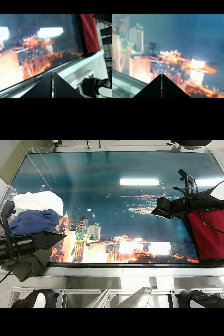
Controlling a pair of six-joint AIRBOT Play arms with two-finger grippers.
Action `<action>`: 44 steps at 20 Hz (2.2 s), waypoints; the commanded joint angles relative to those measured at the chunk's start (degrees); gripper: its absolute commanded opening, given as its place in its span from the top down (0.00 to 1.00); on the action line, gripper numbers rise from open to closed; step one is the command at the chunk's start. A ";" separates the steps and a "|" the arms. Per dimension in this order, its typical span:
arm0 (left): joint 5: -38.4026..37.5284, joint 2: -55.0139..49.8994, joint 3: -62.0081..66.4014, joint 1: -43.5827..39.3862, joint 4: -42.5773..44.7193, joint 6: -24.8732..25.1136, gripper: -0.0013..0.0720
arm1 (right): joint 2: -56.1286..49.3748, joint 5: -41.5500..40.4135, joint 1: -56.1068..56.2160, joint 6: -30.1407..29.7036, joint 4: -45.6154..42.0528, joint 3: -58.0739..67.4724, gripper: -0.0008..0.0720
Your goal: Fold the shirts.
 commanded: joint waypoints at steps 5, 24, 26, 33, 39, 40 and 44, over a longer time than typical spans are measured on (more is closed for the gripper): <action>2.82 -3.17 3.13 0.07 3.32 0.04 0.58 | 0.04 0.00 0.04 0.13 0.02 -0.02 0.96; 23.45 -56.87 52.96 12.94 36.17 -8.50 0.00 | 0.04 0.00 0.04 0.13 0.02 -0.02 0.96; 26.03 -61.88 54.12 14.14 36.17 -8.48 0.01 | 0.04 -0.02 0.07 0.13 0.02 -0.02 0.96; 27.23 -77.55 61.00 10.93 35.39 -8.57 0.18 | 0.04 -0.04 0.07 0.07 0.00 -0.02 0.96; 13.86 -77.99 78.77 4.59 35.15 -9.16 0.98 | 0.04 -0.04 0.07 0.07 0.02 -0.02 0.96; 12.33 -76.50 81.33 3.17 33.68 -9.42 0.98 | 0.04 -0.02 0.07 0.09 0.02 -0.02 0.96; 11.15 -66.79 85.44 -4.52 14.47 -9.40 0.98 | 0.04 -0.02 0.07 0.07 0.02 -0.02 0.96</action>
